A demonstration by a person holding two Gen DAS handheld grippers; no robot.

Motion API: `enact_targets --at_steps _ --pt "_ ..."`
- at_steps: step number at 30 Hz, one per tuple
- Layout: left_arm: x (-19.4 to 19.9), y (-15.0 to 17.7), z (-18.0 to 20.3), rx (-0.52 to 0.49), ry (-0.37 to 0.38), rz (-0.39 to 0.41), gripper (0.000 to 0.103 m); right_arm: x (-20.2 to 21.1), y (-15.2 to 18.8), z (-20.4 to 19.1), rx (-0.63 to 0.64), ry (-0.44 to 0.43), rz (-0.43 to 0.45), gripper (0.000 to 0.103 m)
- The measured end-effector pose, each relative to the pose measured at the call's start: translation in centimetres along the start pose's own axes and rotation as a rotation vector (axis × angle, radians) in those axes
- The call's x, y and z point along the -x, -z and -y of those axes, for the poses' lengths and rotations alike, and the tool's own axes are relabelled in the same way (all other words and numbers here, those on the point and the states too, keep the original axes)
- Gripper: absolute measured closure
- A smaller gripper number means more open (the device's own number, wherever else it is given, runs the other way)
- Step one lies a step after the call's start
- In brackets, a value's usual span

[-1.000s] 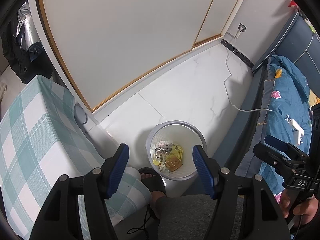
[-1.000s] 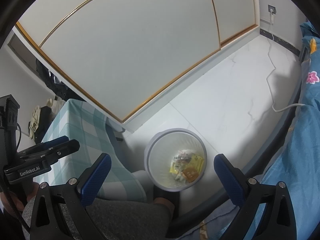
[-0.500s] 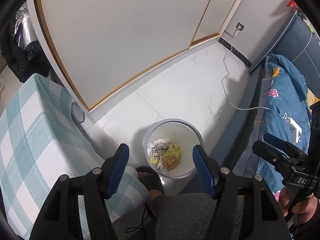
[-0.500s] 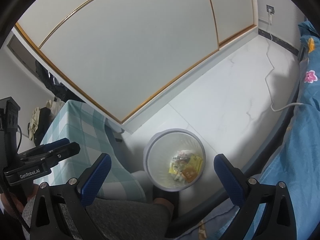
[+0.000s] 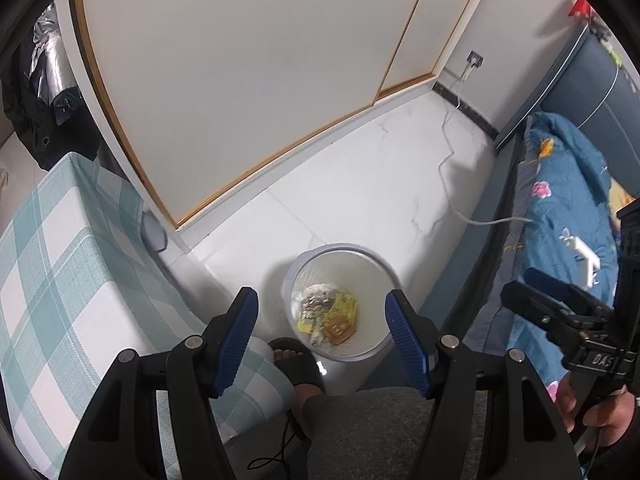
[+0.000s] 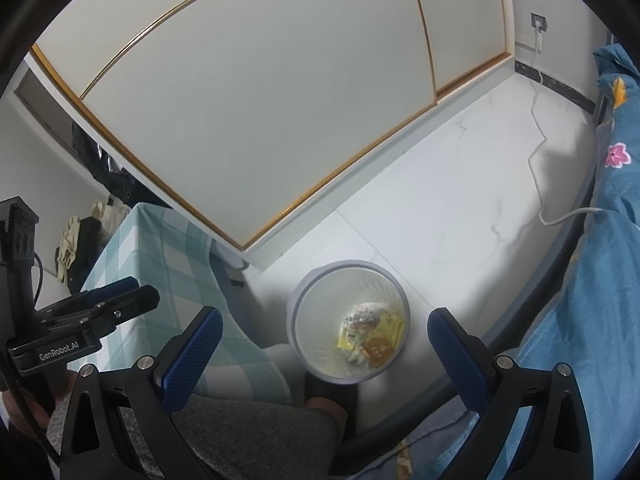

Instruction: Collect trash

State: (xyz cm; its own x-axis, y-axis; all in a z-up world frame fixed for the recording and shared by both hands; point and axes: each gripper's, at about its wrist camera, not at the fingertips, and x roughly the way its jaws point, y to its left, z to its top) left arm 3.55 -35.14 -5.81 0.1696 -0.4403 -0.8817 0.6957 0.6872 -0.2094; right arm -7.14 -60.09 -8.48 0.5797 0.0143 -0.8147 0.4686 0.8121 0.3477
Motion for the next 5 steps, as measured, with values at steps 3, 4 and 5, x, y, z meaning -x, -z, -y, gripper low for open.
enact_targets --at_steps 3,4,5 --pt "0.7 -0.1 -0.6 0.04 0.033 0.034 0.041 0.8 -0.1 -0.4 0.009 0.005 0.027 0.0" --pt "0.9 -0.2 -1.0 0.059 0.026 0.043 0.041 1.1 -0.2 -0.6 0.015 0.003 0.038 0.0" --pt "1.0 -0.3 -1.2 0.072 0.017 0.045 0.041 1.1 -0.2 -0.6 0.015 0.003 0.038 0.0"
